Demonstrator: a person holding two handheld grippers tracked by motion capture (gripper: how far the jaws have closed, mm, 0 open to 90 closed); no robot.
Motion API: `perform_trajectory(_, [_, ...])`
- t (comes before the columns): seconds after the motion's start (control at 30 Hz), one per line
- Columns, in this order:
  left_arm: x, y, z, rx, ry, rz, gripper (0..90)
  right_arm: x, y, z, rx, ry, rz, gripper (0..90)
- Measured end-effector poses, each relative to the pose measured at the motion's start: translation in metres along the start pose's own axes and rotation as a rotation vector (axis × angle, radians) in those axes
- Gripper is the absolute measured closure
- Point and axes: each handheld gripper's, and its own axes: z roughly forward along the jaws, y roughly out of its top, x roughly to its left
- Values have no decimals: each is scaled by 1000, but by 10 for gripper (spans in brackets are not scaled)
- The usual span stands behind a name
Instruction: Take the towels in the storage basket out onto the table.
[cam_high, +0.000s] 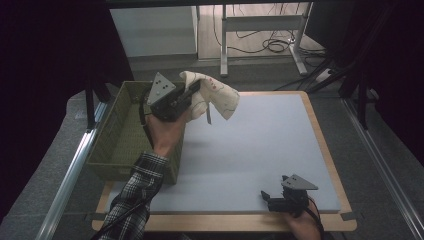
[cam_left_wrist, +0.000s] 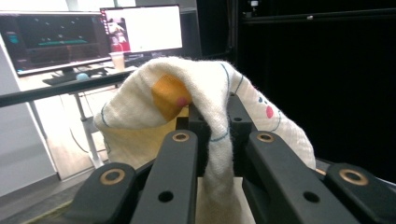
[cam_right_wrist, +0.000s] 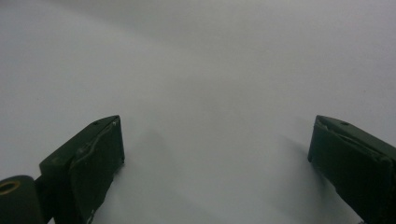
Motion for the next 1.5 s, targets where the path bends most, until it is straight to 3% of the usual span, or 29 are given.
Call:
perform_trajectory(0.57, [-36,-37,38,48,-74,-40,847,0,0,0,-1,2,-3,37])
perform_trajectory(0.77, [-49,-57,51,60,-102,-88,846,0,0,0,-1,2,-3,37])
perform_trajectory(1.0, [-64,-85,67,109,-130,-97,845,0,0,0,-1,1,-4,37])
perform_trajectory(1.3, [-75,-123,79,180,-164,-148,844,0,0,0,-2,1,-5,37])
perform_trajectory(1.5, [-81,-149,82,253,-180,-139,840,0,0,0,-2,0,-6,37])
